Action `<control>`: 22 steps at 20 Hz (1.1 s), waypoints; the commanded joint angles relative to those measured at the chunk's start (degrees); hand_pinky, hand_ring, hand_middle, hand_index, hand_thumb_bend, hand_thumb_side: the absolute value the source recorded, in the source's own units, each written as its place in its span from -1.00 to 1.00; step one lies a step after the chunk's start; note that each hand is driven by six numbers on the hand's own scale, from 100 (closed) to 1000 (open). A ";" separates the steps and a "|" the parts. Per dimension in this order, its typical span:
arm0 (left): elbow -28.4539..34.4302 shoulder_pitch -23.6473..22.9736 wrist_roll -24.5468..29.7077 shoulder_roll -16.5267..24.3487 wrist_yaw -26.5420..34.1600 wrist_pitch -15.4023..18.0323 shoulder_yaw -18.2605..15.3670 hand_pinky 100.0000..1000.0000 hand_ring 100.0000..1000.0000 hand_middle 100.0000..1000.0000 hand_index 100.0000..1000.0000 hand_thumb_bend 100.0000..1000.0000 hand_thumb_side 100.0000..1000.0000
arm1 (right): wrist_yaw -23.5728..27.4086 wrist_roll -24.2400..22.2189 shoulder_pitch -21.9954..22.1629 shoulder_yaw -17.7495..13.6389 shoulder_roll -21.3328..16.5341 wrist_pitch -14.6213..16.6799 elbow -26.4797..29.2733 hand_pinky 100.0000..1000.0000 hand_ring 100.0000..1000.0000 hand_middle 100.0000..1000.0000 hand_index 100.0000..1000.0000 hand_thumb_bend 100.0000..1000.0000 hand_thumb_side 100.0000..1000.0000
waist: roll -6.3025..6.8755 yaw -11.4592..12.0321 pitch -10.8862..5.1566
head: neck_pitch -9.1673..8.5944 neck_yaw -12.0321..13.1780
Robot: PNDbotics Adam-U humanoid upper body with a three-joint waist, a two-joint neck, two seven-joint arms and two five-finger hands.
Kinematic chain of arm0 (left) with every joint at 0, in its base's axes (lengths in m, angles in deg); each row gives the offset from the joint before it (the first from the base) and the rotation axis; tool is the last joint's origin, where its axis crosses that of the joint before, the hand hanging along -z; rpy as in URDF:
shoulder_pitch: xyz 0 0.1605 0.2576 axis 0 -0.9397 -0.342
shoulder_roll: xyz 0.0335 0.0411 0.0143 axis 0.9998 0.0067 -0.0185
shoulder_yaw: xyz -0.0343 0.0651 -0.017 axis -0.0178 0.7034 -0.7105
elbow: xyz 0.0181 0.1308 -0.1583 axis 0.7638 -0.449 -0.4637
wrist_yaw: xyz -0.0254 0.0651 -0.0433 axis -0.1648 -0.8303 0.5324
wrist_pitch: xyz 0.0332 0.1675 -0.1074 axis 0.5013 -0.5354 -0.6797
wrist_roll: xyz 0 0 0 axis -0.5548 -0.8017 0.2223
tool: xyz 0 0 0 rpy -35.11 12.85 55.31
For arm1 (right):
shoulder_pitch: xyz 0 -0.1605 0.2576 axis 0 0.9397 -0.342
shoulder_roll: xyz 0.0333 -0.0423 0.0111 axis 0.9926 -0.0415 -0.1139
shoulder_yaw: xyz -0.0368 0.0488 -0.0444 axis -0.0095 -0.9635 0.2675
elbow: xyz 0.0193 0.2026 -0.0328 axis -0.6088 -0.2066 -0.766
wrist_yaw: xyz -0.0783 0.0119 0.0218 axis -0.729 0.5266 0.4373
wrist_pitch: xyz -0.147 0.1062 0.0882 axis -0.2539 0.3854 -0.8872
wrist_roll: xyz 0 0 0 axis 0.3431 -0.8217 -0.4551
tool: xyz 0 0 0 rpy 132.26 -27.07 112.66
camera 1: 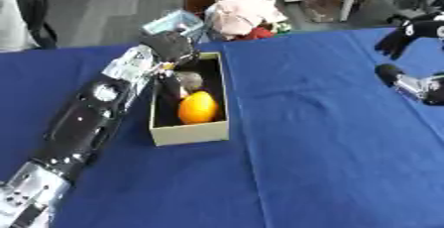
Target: Pick up objects on the table and place them in the box.
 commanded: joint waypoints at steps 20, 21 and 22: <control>47.11 -21.20 -1.40 21.91 27.91 -10.34 -9.49 0.20 0.03 0.13 0.50 1.00 -0.22 | -0.11 2.95 1.22 -3.45 -2.52 -0.82 0.75 0.36 0.08 0.05 0.38 -0.65 0.30 | -1.00 5.55 -0.48 | -0.29 -2.59; 48.73 -23.38 -2.18 21.69 28.50 -11.19 -10.28 0.18 0.01 0.12 0.49 1.00 -0.24 | -0.18 3.12 1.30 -3.53 -2.48 -0.90 0.79 0.36 0.08 0.05 0.38 -0.65 0.31 | -1.11 5.85 -0.39 | -0.33 -2.66; 50.12 -25.36 -3.00 21.33 28.90 -11.97 -10.99 0.18 0.00 0.11 0.49 1.00 -0.24 | -0.24 3.24 1.39 -3.59 -2.44 -0.96 0.82 0.36 0.08 0.05 0.38 -0.65 0.31 | -1.19 6.07 -0.33 | -0.37 -2.69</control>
